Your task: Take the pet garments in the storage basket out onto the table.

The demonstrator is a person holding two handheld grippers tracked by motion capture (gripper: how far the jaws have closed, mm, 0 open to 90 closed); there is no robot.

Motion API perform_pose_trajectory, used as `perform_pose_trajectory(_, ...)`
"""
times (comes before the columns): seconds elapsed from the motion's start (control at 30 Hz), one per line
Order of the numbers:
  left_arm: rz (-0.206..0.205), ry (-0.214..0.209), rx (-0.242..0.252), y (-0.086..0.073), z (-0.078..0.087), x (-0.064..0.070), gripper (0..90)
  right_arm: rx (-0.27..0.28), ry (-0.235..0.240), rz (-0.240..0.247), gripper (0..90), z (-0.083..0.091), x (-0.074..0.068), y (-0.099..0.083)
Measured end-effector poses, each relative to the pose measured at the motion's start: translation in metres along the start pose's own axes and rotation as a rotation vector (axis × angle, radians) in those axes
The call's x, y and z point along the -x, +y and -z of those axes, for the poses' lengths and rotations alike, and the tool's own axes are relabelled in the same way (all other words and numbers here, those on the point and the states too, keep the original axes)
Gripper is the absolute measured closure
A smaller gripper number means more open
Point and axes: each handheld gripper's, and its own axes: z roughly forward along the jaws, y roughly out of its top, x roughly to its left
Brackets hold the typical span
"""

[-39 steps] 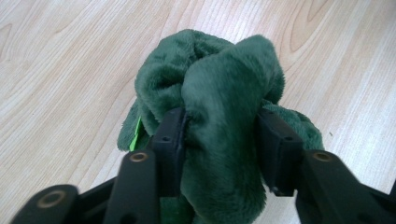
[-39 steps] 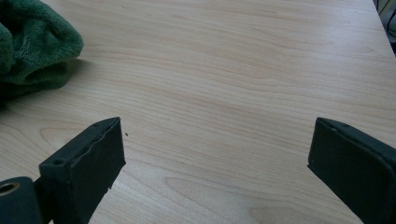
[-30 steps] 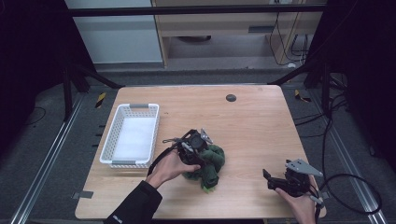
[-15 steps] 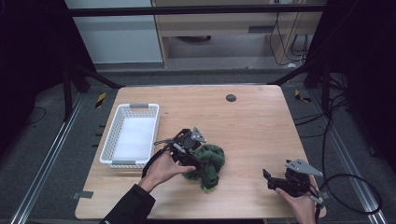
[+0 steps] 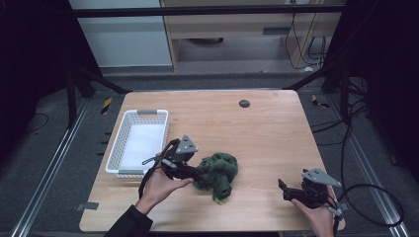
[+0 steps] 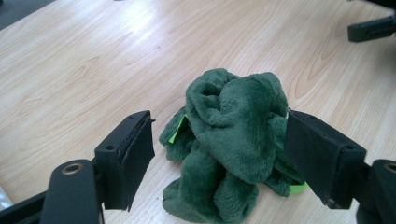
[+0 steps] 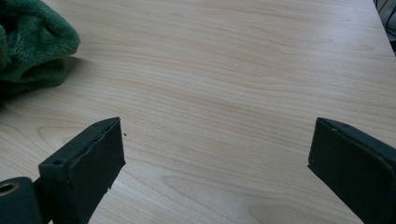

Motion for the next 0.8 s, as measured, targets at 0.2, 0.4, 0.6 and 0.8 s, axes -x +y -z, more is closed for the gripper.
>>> perform_pose_trajectory(0.2,0.045,0.023,0.058,-0.018,0.011,-0.004,23.7,-0.002,0.002,-0.004,3.6,0.000,0.000,0.000)
perform_pose_trajectory(0.4,0.092,0.047,0.111,-0.041,0.020,-0.008,25.3,-0.005,0.001,-0.006,3.5,0.000,-0.001,0.000)
perform_pose_trajectory(0.6,0.145,0.070,0.128,-0.067,0.025,-0.013,25.8,-0.006,-0.001,-0.004,3.3,0.000,-0.001,-0.001)
perform_pose_trajectory(0.8,0.187,0.112,0.145,-0.088,0.032,-0.017,26.2,-0.007,-0.002,-0.003,3.2,-0.001,-0.001,-0.001)
